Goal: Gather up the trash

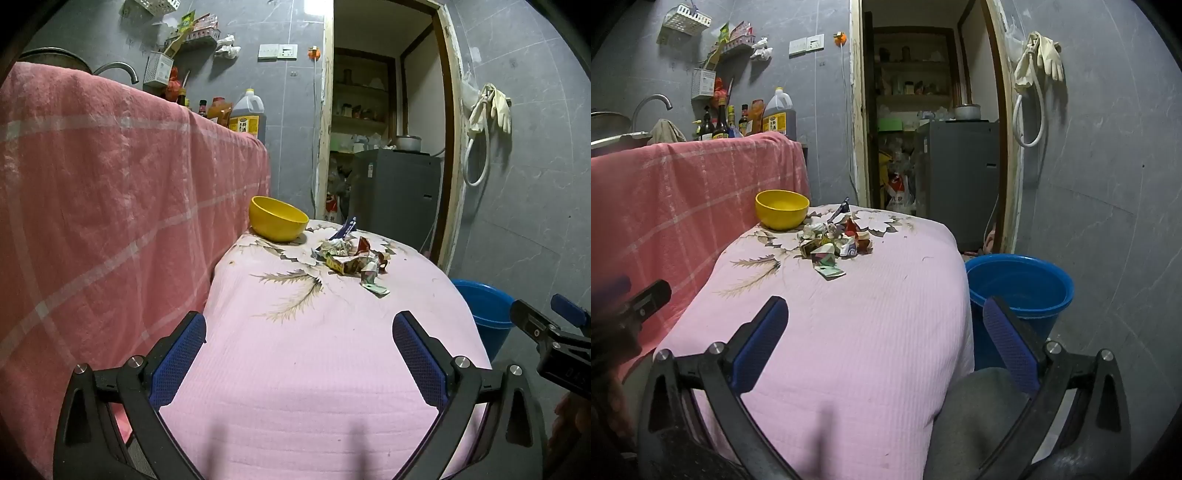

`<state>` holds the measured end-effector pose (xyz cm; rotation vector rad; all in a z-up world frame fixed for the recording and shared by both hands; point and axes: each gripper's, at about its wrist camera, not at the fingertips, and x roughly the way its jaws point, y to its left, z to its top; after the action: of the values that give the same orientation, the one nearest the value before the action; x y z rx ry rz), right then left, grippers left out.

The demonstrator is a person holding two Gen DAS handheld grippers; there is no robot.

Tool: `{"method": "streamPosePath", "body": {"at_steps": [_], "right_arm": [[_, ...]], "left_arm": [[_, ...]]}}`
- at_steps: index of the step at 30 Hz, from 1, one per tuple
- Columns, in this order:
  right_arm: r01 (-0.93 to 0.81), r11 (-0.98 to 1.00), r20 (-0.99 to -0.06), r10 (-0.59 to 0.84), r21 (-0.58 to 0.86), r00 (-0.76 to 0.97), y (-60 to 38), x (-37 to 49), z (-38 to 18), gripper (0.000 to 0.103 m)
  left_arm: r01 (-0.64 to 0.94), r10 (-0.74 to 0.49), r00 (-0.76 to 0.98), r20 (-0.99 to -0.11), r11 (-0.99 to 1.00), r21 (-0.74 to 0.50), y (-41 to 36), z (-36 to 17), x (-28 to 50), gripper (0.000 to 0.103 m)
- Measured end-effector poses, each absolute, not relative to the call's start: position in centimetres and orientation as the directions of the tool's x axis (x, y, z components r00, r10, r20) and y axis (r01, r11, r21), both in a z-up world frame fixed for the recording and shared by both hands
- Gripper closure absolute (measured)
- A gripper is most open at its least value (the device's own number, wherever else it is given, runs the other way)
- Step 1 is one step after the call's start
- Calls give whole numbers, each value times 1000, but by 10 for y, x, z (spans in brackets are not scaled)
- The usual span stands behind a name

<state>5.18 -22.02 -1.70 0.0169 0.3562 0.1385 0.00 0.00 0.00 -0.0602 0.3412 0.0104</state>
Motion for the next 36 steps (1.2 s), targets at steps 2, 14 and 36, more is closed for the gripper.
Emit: {"method": "streamPosePath", "body": {"at_steps": [2, 14, 36], "right_arm": [[-132, 990, -346, 138, 41, 928, -220, 52, -17, 0], [-134, 990, -346, 139, 40, 928, -220, 51, -17, 0], [-132, 990, -348, 138, 41, 927, -218, 52, -18, 0]], "left_arm": [[-20, -1, 942, -335, 998, -59, 0, 0, 0, 4], [-17, -4, 942, -335, 998, -61, 1, 0, -2, 4], [-19, -3, 941, -339, 998, -60, -3, -3, -3, 4]]}}
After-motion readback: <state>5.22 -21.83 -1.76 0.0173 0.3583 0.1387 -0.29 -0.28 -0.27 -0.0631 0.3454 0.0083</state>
